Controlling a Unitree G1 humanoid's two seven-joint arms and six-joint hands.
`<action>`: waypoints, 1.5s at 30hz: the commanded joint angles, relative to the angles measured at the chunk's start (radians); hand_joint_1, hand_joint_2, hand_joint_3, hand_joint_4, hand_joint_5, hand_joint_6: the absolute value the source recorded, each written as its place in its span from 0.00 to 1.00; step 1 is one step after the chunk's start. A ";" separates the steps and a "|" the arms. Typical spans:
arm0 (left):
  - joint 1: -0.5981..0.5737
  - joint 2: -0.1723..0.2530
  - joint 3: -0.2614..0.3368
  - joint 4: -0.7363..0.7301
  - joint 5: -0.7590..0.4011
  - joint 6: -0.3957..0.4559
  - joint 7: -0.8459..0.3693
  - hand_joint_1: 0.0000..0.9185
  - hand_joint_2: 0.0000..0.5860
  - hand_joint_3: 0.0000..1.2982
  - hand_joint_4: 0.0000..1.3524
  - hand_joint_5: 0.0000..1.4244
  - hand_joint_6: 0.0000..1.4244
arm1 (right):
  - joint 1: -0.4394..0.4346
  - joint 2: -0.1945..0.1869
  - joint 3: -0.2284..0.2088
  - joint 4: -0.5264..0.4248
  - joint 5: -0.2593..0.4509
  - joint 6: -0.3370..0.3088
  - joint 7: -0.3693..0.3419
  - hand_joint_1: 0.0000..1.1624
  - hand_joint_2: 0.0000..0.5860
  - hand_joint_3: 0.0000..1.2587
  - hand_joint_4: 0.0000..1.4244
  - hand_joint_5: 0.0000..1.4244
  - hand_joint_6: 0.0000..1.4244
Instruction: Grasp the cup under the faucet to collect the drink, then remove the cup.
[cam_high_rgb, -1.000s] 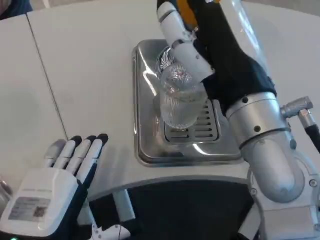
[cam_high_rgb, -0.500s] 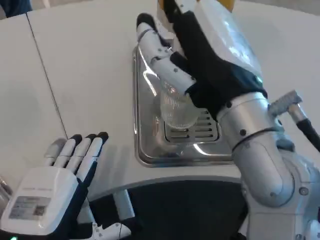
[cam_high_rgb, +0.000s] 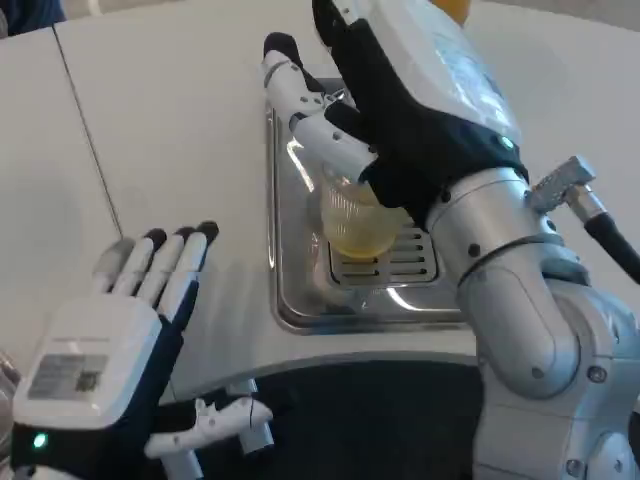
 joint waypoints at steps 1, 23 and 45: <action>-0.033 -0.018 -0.021 0.034 0.001 0.020 -0.005 0.02 0.12 0.00 0.00 0.00 0.00 | 0.030 0.013 -0.005 0.000 -0.002 -0.022 0.038 0.00 1.00 0.00 0.00 0.00 0.00; -0.253 -0.091 -0.117 0.178 -0.010 0.120 -0.001 0.16 0.09 0.00 0.00 0.00 0.00 | 0.051 0.030 -0.085 -0.020 0.001 -0.086 0.093 0.00 1.00 0.00 0.00 0.00 0.00; -0.297 -0.087 -0.161 0.216 -0.034 0.116 -0.012 0.14 0.10 0.00 0.00 0.00 0.00 | 0.253 0.089 -0.129 -0.127 0.072 -0.219 -0.235 0.00 1.00 0.00 0.00 0.00 0.00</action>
